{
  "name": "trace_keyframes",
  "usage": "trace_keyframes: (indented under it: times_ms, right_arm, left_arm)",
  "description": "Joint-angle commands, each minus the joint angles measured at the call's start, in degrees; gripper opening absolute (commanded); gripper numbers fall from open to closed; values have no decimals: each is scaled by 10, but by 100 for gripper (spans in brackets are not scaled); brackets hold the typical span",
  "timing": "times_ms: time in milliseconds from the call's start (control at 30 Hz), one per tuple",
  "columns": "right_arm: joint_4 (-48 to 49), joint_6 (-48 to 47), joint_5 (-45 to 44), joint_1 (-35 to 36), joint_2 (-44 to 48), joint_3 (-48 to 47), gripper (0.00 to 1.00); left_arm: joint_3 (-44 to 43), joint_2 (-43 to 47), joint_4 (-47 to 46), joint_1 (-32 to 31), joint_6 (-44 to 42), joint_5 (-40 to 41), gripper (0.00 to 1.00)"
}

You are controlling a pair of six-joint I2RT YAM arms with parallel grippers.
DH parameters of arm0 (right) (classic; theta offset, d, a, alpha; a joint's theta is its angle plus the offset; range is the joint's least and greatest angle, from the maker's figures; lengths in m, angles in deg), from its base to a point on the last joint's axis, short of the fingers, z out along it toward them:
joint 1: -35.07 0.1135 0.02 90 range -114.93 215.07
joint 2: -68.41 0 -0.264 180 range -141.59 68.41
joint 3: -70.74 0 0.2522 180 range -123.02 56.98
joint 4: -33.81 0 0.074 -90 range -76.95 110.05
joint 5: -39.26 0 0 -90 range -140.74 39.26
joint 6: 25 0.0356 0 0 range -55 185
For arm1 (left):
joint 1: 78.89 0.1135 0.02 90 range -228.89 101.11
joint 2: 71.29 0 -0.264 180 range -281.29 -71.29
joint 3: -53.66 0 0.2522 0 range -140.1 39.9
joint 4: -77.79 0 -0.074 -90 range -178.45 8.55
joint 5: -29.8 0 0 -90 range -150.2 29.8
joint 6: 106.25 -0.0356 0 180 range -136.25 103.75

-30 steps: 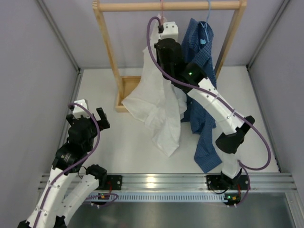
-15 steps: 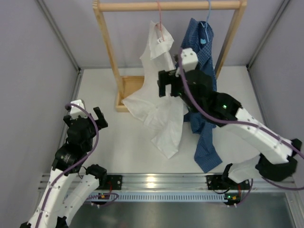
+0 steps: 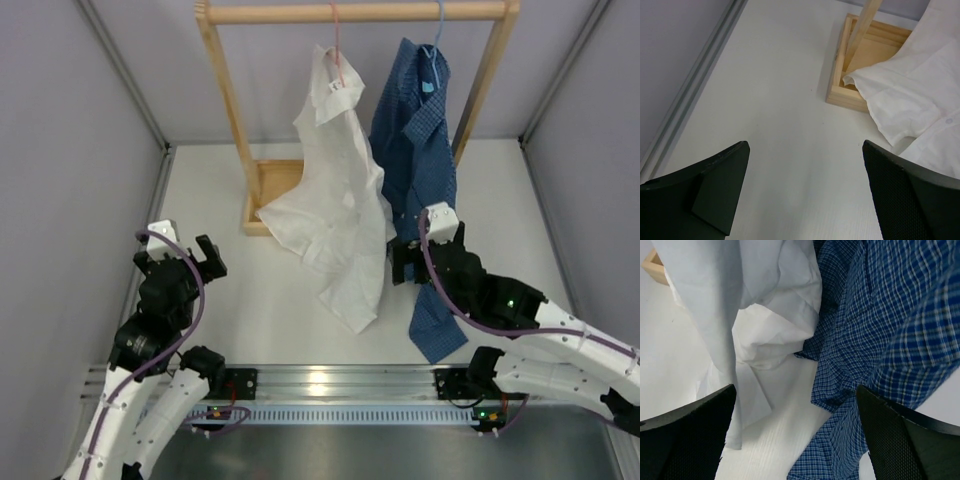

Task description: Place the shirt on the hanger

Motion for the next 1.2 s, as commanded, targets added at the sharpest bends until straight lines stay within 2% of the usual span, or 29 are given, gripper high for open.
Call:
trace_keyframes:
  times_ms: [0,400,1167]
  right_arm:
    - [22,26,-25,2,60,25,99]
    - [23,23,-124,2,116,100,99]
    - [24,55,-157,2,107,115,100]
  left_arm:
    - [10,6,-13,2,1,-15,98]
    - [14,-16,-28,2,-13,-57,98]
    - [18,-8,-28,2,-16,-77,98]
